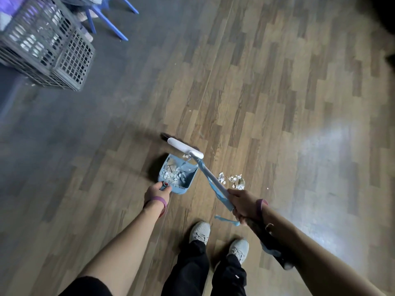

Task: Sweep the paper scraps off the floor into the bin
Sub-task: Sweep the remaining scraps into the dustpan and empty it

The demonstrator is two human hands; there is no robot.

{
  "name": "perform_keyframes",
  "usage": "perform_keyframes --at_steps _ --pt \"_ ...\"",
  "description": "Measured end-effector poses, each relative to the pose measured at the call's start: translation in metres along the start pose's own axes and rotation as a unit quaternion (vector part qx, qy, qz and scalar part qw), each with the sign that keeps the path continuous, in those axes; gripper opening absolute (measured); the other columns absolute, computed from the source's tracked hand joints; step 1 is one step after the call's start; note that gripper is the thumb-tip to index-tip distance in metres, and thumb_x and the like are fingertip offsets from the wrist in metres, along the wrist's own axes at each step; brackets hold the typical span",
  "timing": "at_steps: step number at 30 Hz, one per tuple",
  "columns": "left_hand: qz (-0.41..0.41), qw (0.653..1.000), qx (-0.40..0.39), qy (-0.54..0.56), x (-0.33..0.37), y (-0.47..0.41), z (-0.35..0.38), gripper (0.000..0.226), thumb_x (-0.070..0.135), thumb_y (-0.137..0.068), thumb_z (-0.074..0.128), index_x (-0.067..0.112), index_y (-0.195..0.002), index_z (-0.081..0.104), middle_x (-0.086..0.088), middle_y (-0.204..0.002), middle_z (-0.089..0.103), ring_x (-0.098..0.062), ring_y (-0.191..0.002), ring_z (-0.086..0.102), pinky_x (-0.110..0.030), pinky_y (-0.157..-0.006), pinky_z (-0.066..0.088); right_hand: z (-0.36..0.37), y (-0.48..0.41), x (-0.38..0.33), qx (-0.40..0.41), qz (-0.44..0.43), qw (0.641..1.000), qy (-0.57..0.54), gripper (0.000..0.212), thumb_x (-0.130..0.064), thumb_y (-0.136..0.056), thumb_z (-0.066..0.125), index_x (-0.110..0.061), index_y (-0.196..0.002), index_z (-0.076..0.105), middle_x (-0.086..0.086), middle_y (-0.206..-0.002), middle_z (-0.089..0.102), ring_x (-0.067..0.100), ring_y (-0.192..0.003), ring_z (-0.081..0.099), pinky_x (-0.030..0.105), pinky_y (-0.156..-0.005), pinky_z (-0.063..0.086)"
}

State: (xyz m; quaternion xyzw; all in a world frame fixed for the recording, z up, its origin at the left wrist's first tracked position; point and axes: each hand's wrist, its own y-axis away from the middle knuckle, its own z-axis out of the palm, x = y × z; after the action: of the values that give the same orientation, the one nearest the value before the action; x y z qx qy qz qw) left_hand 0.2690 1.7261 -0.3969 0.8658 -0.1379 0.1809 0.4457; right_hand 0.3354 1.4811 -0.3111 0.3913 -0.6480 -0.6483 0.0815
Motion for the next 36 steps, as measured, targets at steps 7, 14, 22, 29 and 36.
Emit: perform_keyframes --at_steps 7,14,22,29,36 --pt "-0.011 1.000 0.000 -0.005 -0.001 -0.030 -0.008 0.010 0.030 -0.080 0.066 0.020 -0.081 0.066 -0.015 -0.096 0.071 -0.043 -0.092 0.065 -0.043 -0.076 0.056 0.034 -0.035 -0.020 -0.032 0.037 0.999 -0.008 0.023 -0.017 -0.103 0.033 -0.010 -0.109 0.054 0.008 -0.052 0.039 0.010 -0.022 0.035 0.014 -0.030 0.029" --pt "-0.009 1.000 -0.009 0.013 0.009 -0.029 -0.010 0.015 0.025 -0.080 0.066 0.014 -0.090 0.069 -0.013 -0.095 0.072 -0.041 -0.086 0.065 -0.043 -0.080 0.056 0.011 0.009 -0.004 -0.075 0.089 0.979 -0.165 0.024 -0.022 -0.103 0.039 -0.026 -0.100 0.062 0.001 -0.044 0.035 0.006 -0.028 0.029 0.008 -0.033 0.022" --pt "0.001 0.999 0.013 0.030 0.015 -0.006 -0.014 0.019 0.021 -0.085 0.065 0.010 -0.099 0.071 -0.014 -0.097 0.072 -0.030 -0.067 0.063 -0.034 -0.078 0.056 -0.010 0.030 0.001 0.005 0.004 0.994 -0.107 0.027 -0.021 -0.102 0.040 -0.023 -0.122 0.058 -0.001 -0.041 0.038 0.007 -0.026 0.032 0.011 -0.030 0.027" --pt "-0.014 0.999 0.016 0.029 0.017 -0.018 -0.017 0.014 0.020 -0.085 0.065 0.010 -0.094 0.069 -0.014 -0.087 0.070 -0.030 -0.060 0.059 -0.023 -0.063 0.057 -0.012 -0.010 -0.026 0.000 0.008 0.997 -0.078 0.026 -0.020 -0.102 0.038 -0.010 -0.112 0.059 0.004 -0.045 0.039 0.011 -0.028 0.035 0.014 -0.032 0.029" --pt "-0.024 0.998 0.028 0.045 0.006 -0.047 -0.033 0.014 0.015 -0.087 0.063 0.006 -0.097 0.068 -0.010 -0.070 0.064 -0.016 -0.048 0.041 -0.027 -0.061 0.051 0.038 -0.036 -0.039 -0.045 0.039 0.997 -0.051 0.028 -0.023 -0.101 0.039 -0.010 -0.082 0.055 0.002 -0.042 0.039 0.013 -0.030 0.035 0.016 -0.035 0.030"
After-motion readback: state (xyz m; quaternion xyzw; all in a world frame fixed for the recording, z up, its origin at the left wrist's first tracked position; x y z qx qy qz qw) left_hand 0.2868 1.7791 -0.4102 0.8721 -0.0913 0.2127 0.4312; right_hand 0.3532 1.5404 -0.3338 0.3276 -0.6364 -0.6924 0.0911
